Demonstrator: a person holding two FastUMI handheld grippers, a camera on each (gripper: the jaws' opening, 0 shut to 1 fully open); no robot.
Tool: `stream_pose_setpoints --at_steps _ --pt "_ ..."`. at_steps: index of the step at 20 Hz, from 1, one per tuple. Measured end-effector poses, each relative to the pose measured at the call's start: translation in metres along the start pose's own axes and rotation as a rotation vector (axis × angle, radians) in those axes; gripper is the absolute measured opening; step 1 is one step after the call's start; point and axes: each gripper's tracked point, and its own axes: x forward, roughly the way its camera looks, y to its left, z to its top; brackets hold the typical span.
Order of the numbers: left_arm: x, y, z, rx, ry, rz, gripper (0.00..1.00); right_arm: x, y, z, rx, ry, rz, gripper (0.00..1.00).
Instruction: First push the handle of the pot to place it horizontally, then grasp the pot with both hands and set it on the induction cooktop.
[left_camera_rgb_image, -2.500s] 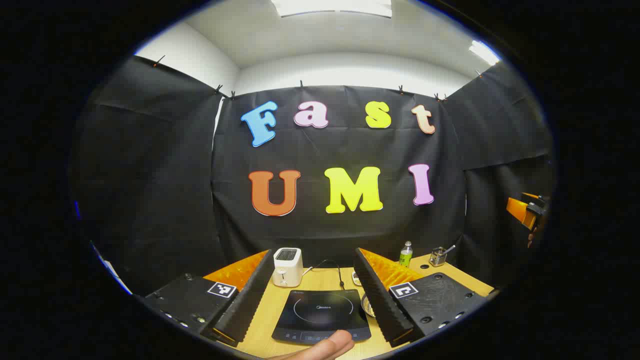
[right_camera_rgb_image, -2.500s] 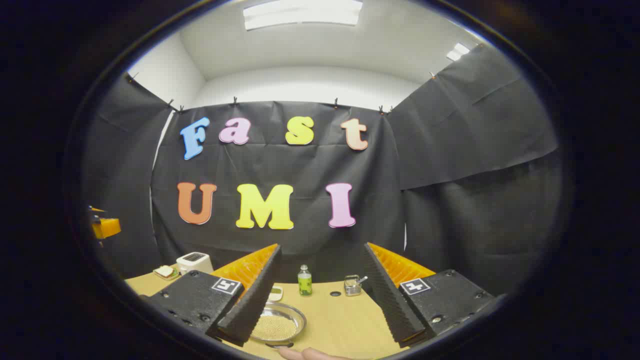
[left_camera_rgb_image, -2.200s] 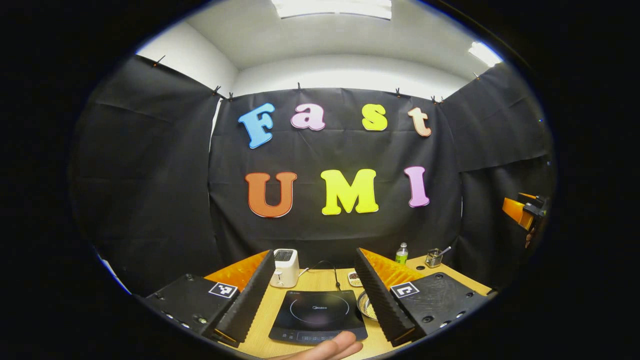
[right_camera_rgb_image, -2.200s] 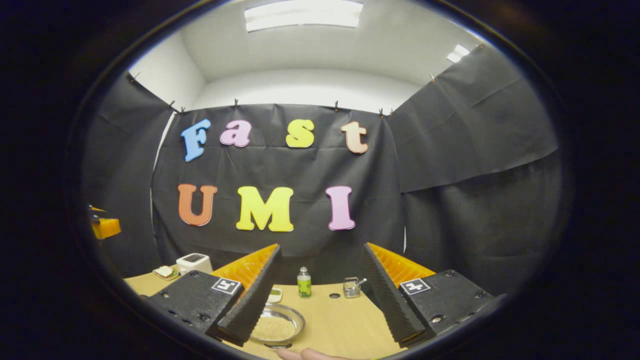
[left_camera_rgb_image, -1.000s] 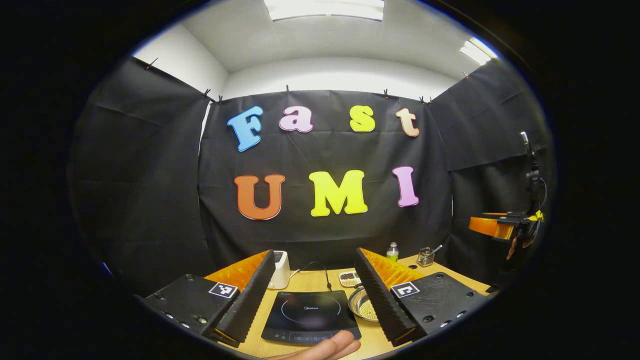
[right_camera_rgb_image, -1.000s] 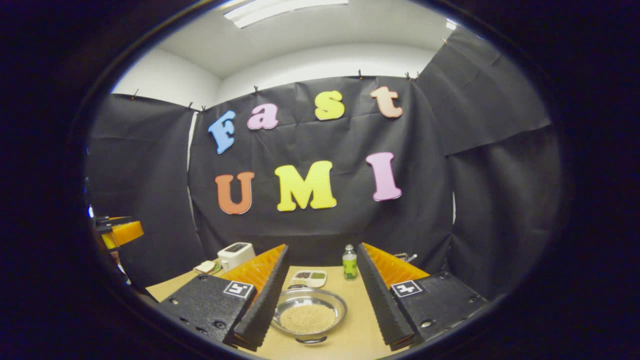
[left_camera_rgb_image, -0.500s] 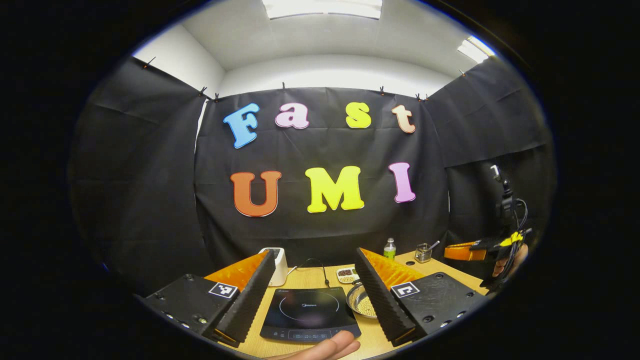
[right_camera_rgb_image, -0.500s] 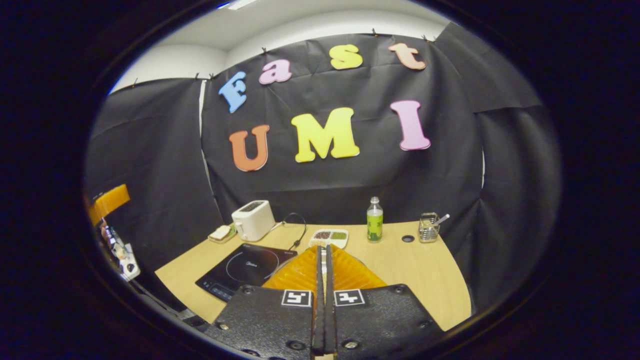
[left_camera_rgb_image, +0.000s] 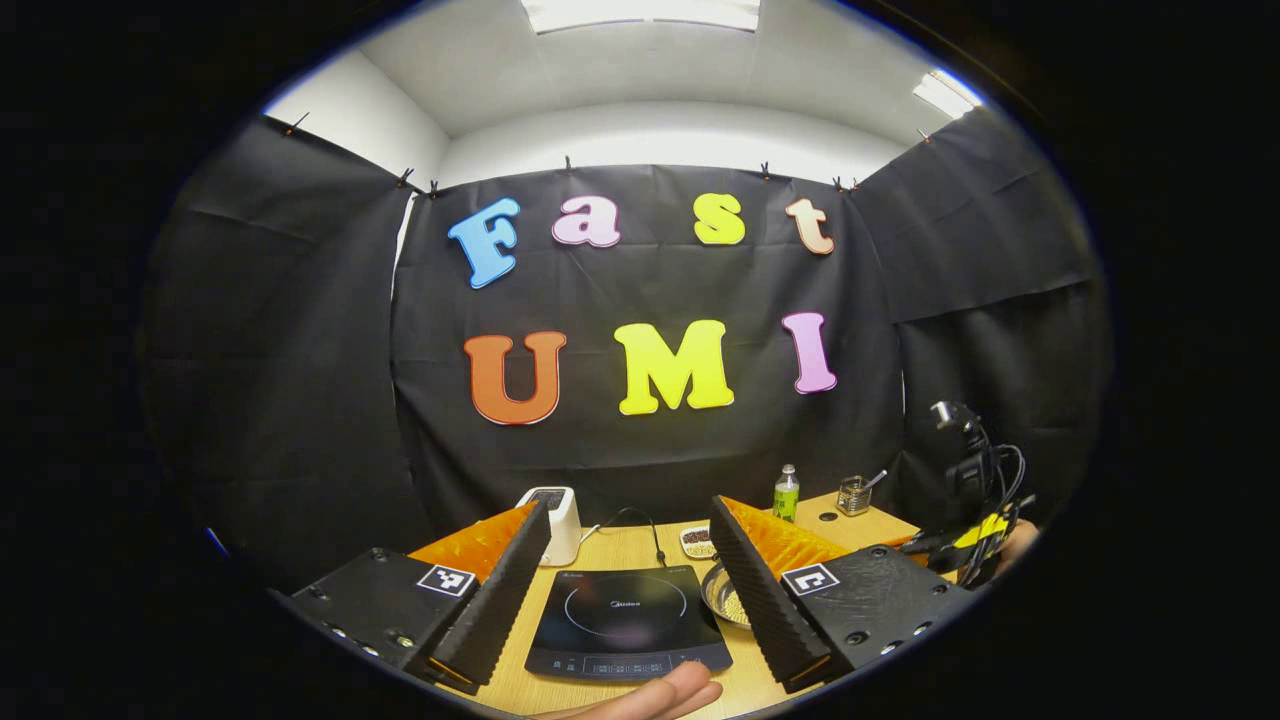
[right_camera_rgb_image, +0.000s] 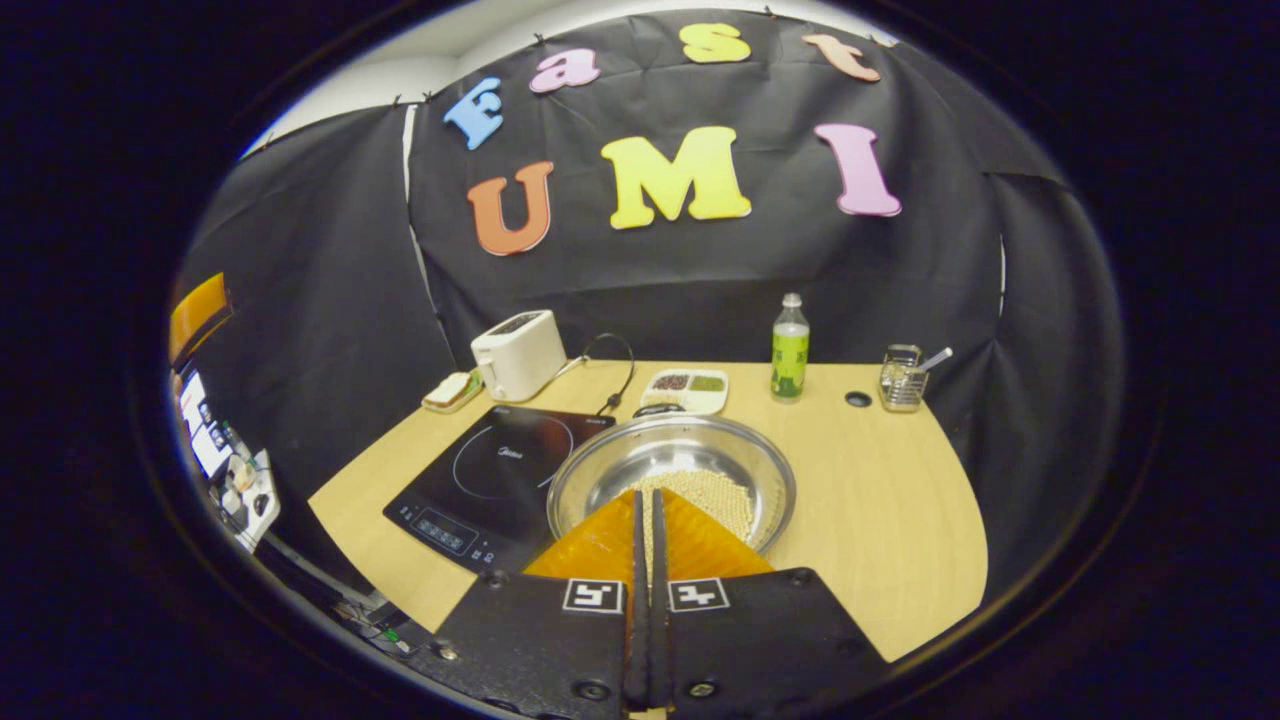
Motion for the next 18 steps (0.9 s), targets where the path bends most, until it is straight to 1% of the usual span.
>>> stream_pose_setpoints --at_steps 1,5,6,7,9,10,11,12,13,14,15,16,17,18 --pt "0.001 0.001 -0.001 0.001 0.002 0.003 0.95 0.005 0.0 -0.008 -0.008 0.018 -0.003 0.04" --pt "0.001 0.0 -0.001 -0.002 0.003 0.001 0.95 0.025 0.0 -0.043 -0.017 0.093 0.002 0.04" --pt "0.0 0.0 -0.002 -0.001 0.004 0.002 0.95 0.03 0.001 -0.05 -0.012 0.113 0.006 0.04" --pt "0.0 -0.001 -0.002 0.0 0.004 0.003 0.95 0.034 0.0 -0.056 -0.015 0.129 0.002 0.0" --pt "0.0 -0.001 -0.002 0.002 0.002 0.003 0.95 0.039 0.0 -0.066 -0.026 0.145 -0.003 0.01" --pt "0.0 -0.001 -0.003 0.001 0.002 0.003 0.95 0.041 0.002 -0.072 -0.031 0.154 -0.001 0.04" --pt "0.0 -0.002 -0.004 -0.001 0.003 0.002 0.95 0.042 0.005 -0.078 -0.032 0.167 0.008 0.04" --pt "-0.001 -0.002 -0.004 -0.003 0.002 0.001 0.95 0.044 0.007 -0.085 -0.033 0.181 0.014 0.0" --pt "-0.002 -0.002 -0.004 -0.004 0.003 -0.001 0.95 0.047 0.008 -0.091 -0.038 0.195 0.014 0.0" --pt "-0.001 -0.003 -0.006 -0.005 0.004 0.0 0.95 0.048 0.01 -0.099 -0.047 0.21 0.015 0.04" --pt "0.0 -0.002 -0.007 -0.007 0.006 0.0 0.95 0.049 0.012 -0.104 -0.051 0.221 0.019 0.0" --pt "-0.001 -0.002 -0.008 -0.008 0.01 -0.001 0.95 0.051 0.012 -0.109 -0.048 0.23 0.022 0.04" --pt "0.0 -0.001 -0.01 -0.008 0.014 0.001 0.95 0.053 0.011 -0.111 -0.042 0.238 0.02 0.0" --pt "0.0 0.0 -0.011 -0.008 0.018 0.002 0.95 0.053 0.011 -0.114 -0.03 0.239 0.028 0.03"
